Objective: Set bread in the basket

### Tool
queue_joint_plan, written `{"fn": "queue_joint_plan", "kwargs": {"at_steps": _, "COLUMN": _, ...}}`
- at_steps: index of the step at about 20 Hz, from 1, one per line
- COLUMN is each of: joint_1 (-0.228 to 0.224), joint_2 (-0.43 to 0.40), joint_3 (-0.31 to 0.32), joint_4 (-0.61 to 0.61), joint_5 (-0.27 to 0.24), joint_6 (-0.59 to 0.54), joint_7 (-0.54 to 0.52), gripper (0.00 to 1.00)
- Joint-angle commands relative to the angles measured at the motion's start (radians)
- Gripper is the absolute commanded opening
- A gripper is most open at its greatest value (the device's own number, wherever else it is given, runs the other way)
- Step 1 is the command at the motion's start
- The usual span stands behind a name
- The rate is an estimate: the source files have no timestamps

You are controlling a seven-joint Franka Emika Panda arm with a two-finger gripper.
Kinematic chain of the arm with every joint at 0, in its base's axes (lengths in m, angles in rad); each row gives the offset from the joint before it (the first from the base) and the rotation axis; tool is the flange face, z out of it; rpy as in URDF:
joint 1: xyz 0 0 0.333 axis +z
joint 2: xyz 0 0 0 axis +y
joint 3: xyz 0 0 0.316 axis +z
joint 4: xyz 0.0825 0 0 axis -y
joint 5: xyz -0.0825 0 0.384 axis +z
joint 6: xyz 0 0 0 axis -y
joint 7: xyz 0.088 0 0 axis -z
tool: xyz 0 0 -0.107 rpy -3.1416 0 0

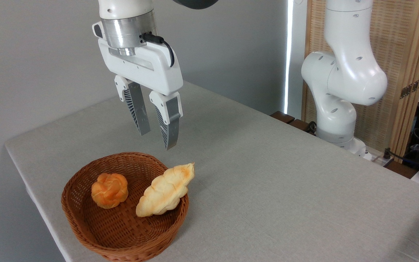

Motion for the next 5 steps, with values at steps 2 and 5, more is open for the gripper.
{"fn": "queue_joint_plan", "kwargs": {"at_steps": 2, "joint_1": 0.015, "joint_2": 0.002, "joint_3": -0.010, "joint_4": 0.026, "joint_5": -0.009, "joint_6": -0.036, "joint_7": 0.047, "gripper": 1.00}}
{"fn": "queue_joint_plan", "kwargs": {"at_steps": 5, "joint_1": 0.015, "joint_2": 0.000, "joint_3": -0.007, "joint_4": 0.026, "joint_5": -0.009, "joint_6": -0.036, "joint_7": 0.049, "gripper": 1.00}}
